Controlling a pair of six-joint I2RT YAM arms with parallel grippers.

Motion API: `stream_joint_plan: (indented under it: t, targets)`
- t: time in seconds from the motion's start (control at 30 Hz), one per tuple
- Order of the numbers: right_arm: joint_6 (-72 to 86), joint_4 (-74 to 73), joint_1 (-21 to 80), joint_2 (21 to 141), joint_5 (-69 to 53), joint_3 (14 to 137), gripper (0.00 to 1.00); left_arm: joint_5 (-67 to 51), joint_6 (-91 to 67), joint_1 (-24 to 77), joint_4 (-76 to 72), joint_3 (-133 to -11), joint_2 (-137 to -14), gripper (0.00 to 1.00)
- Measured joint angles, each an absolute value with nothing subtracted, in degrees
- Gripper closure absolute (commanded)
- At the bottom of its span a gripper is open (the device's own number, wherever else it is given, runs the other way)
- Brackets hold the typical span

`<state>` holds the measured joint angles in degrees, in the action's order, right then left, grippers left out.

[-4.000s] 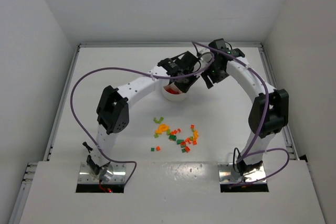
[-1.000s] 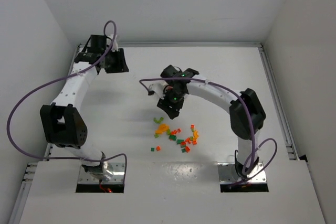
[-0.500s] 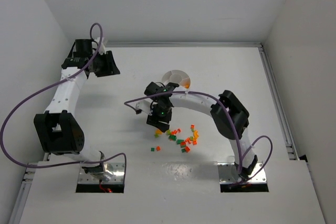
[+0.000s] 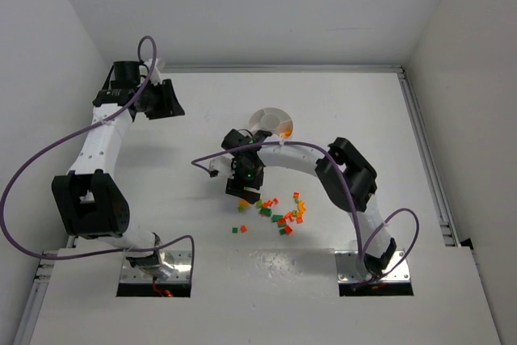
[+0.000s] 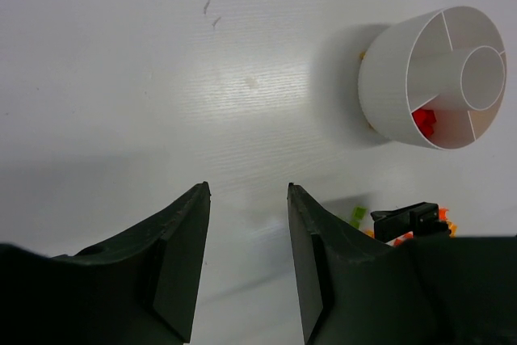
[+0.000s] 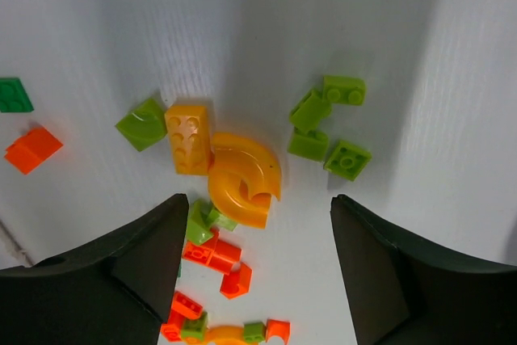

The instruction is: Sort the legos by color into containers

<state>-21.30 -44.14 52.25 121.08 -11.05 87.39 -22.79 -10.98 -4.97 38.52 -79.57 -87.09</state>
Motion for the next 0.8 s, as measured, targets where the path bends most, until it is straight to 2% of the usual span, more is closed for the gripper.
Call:
stream_joint_plan:
  t: [0.17,0.6,0.7,0.73,0.8]
  targets:
    - [-21.58,-42.61,52.25,122.13,-10.26,86.06,0.35,-22.94,-10.96,-4.97,38.52,-79.57,-87.15,0.51]
    - [-21.45,-36.38,52.34,120.29,-7.53,82.26,0.4,-23.18,-10.96,-4.97,38.52,-79.57,-87.64,0.51]
    - [-21.06,-34.35,52.66,119.61,-7.03,80.97,0.51,-23.35,-10.94,-4.97,38.52,-79.57,-88.25,0.51]
    - [-20.97,-34.15,52.71,119.52,-7.03,80.84,0.62,-23.35,-10.94,-4.97,38.52,-79.57,-88.38,0.51]
    - [-20.62,-33.89,52.8,119.5,-7.07,80.73,0.72,-23.38,-10.94,-4.97,38.54,-79.57,-88.51,0.51]
